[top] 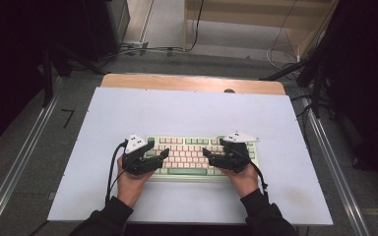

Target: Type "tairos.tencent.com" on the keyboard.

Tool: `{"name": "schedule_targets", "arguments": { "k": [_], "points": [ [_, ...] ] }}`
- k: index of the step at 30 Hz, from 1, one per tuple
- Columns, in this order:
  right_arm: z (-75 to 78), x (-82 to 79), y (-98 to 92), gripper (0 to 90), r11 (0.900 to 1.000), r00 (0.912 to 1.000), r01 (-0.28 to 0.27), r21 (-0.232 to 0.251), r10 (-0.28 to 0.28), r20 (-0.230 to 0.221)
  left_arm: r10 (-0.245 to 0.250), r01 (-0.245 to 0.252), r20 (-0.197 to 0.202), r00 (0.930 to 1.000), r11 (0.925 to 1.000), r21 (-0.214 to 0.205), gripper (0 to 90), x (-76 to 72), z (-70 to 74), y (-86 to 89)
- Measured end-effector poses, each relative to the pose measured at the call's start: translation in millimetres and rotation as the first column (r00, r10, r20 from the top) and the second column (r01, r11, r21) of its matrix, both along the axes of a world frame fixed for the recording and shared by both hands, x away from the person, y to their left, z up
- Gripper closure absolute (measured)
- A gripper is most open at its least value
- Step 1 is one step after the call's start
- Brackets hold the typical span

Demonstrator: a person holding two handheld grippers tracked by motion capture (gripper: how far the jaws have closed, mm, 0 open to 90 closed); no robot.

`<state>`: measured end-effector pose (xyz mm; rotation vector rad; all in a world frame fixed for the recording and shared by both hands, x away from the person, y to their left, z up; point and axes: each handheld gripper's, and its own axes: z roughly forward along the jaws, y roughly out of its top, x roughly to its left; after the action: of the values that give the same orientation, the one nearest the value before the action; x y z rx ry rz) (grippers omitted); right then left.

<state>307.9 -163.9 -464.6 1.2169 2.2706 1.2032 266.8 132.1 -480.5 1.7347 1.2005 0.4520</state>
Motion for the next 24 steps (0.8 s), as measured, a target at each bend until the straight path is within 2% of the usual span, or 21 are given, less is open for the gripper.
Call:
{"name": "schedule_targets", "arguments": {
  "k": [9, 14, 19, 21, 23, 24],
  "points": [
    [0.0, -1.3, 0.4, 30.0, 1.0, 1.0, 0.003, -0.004, -0.003, 0.003, 0.005, -0.005, -0.012, 0.9999, 1.0, 0.009, 30.9, 1.4, -1.3, -0.1],
    [0.1, -3.9, 0.9, 45.9, 1.0, 0.9999, -0.004, -0.009, 0.004, 0.013, 0.012, -0.011, -0.022, 0.9997, 0.9999, 0.012, 27.8, 2.3, -1.7, -0.2],
    [-0.9, -5.6, 0.6, 71.5, 0.9998, 0.9997, -0.015, -0.016, 0.015, 0.021, 0.016, -0.016, -0.021, 0.9996, 0.9998, 0.014, 25.9, 2.2, -1.4, 0.3],
    [-1.3, -5.0, -0.5, 80.3, 0.9996, 0.9996, -0.027, -0.01, 0.027, 0.011, 0.017, -0.017, -0.022, 0.9996, 0.9997, 0.015, 25.9, 2.3, -1.5, 0.3],
    [-1.8, -4.5, -1.1, 87.1, 0.9995, 0.9995, -0.031, -0.005, 0.031, 0.002, 0.016, -0.015, -0.023, 0.9996, 0.9998, 0.016, 25.9, 2.3, -1.5, 0.1],
    [-1.9, -4.5, -1.4, 87.2, 0.9995, 0.9995, -0.032, -0.003, 0.032, 0.0, 0.018, -0.017, -0.022, 0.9996, 0.9997, 0.017, 25.9, 2.2, -1.5, -0.1]
  ]
}}
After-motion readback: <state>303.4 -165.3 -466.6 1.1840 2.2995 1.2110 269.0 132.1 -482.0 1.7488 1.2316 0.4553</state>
